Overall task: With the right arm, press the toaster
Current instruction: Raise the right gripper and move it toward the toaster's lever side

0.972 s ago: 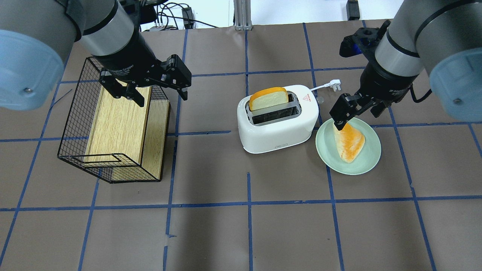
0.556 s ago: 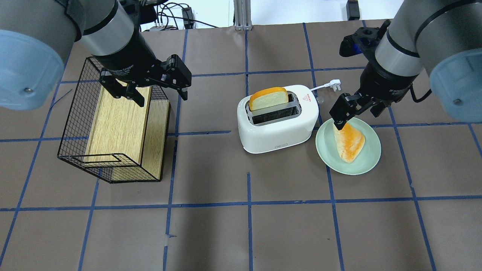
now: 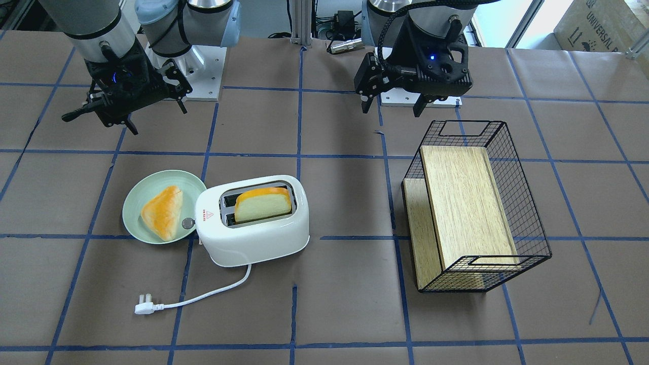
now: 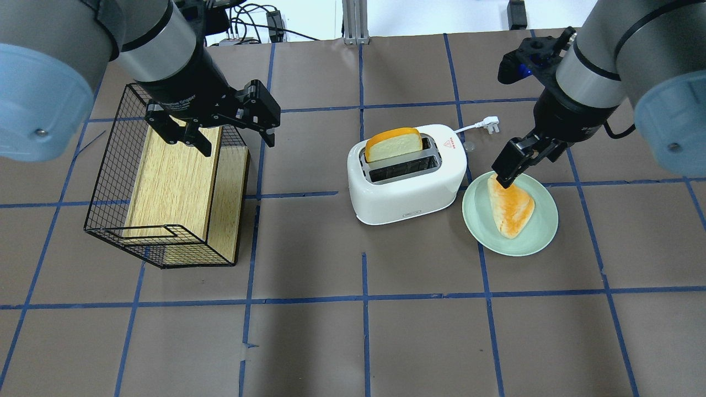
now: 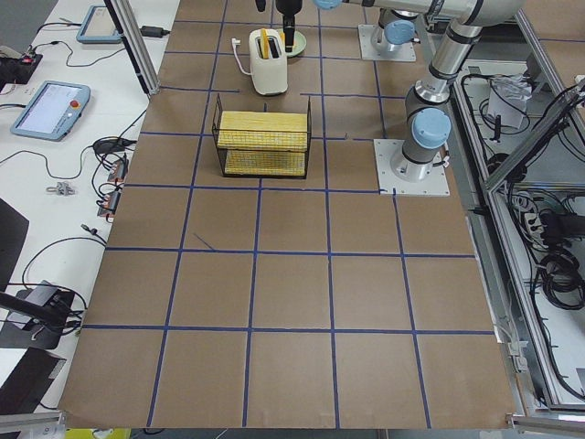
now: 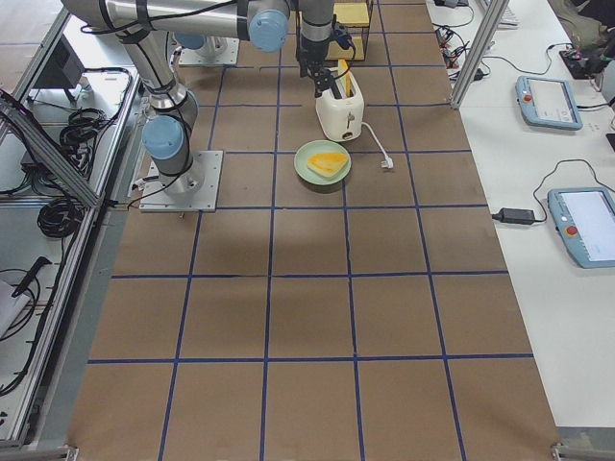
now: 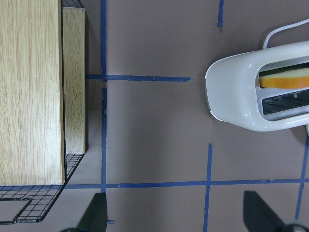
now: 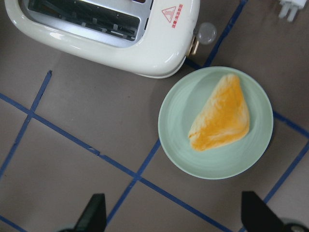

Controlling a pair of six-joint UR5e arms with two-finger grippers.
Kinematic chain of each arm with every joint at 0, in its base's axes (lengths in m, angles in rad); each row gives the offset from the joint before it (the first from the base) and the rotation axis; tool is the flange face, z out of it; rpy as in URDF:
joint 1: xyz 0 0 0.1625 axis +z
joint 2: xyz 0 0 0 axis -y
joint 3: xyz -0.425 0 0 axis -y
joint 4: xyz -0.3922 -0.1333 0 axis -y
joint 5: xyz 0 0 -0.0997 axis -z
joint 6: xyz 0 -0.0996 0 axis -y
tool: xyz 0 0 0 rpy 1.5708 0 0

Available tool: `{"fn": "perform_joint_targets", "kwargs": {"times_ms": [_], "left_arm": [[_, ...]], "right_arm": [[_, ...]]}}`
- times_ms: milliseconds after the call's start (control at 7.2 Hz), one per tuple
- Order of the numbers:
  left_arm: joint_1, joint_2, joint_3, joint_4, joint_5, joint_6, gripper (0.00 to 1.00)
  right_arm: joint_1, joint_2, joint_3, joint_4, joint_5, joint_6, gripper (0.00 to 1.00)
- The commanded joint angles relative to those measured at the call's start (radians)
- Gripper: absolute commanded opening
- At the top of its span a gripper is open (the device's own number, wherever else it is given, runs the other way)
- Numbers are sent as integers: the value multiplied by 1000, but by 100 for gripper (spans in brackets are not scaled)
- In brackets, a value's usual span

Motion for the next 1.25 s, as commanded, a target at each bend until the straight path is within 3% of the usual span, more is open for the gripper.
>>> {"fn": "perform_joint_targets", "kwargs": {"times_ms": [0, 139, 278, 417, 556, 694, 1111], "left_arm": [[0, 0, 0, 0, 0, 0, 100], [0, 0, 0, 0, 0, 0, 100], [0, 0, 0, 0, 0, 0, 100], [0, 0, 0, 0, 2, 0, 100], [0, 0, 0, 0, 0, 0, 100], [0, 0, 0, 0, 0, 0, 100], [0, 0, 0, 0, 0, 0, 100]], "right_arm": [[-49, 91, 4, -120, 4, -473, 99], [-47, 137, 15, -229, 1, -496, 79], [-44, 148, 33, -255, 1, -584, 47], [-41, 163, 35, -258, 3, -614, 30], [-29, 197, 27, -285, 3, -629, 25], [9, 227, 27, -354, 1, -648, 24], [74, 272, 24, -411, 3, -712, 23]]}}
